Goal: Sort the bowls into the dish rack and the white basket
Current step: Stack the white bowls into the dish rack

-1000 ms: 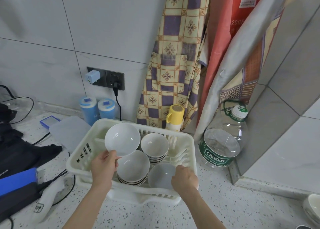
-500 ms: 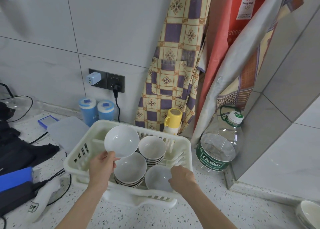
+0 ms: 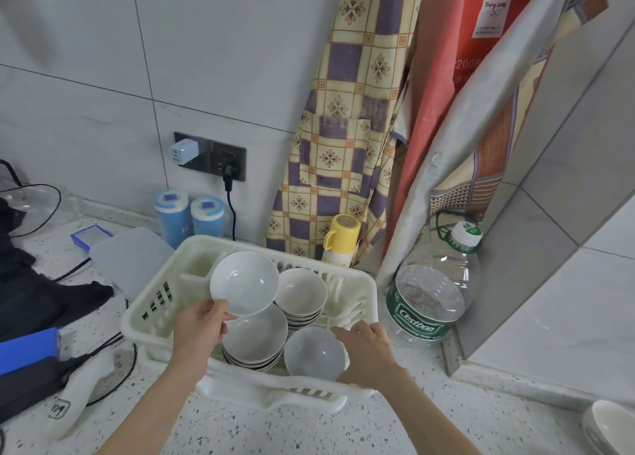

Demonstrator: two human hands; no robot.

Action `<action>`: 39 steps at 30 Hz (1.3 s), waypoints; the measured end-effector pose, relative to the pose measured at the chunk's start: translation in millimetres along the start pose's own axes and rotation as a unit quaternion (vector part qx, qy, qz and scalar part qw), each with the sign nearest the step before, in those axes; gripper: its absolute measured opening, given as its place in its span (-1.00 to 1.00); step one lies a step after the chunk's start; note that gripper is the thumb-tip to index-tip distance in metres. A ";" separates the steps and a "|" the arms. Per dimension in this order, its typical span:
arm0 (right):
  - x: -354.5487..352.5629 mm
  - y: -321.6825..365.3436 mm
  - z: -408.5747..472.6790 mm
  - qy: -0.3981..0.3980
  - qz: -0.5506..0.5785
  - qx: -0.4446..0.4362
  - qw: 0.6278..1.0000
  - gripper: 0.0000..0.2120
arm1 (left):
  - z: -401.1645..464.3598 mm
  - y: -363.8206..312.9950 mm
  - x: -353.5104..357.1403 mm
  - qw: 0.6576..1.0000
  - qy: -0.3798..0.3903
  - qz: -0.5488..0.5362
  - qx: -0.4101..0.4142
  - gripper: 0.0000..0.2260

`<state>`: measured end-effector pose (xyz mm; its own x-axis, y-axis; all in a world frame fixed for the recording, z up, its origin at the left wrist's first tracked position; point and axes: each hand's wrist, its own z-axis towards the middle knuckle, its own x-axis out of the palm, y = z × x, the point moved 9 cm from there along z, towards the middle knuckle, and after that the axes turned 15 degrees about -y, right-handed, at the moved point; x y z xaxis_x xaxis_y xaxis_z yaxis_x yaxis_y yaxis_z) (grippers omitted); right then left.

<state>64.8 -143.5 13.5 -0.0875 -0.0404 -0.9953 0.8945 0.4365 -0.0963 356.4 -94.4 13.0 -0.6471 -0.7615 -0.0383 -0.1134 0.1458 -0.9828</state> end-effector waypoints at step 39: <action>-24.1 -31.6 -15.4 -0.100 0.571 0.215 0.786 -0.76 | -91.2 6.4 74.5 0.961 0.190 0.201 0.003 -0.70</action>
<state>31.9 -142.5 40.5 0.9126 -0.0020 -0.4089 0.4083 -0.0522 0.9114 238.7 -92.6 20.3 -0.8663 -0.3582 -0.3482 0.2078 0.3755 -0.9032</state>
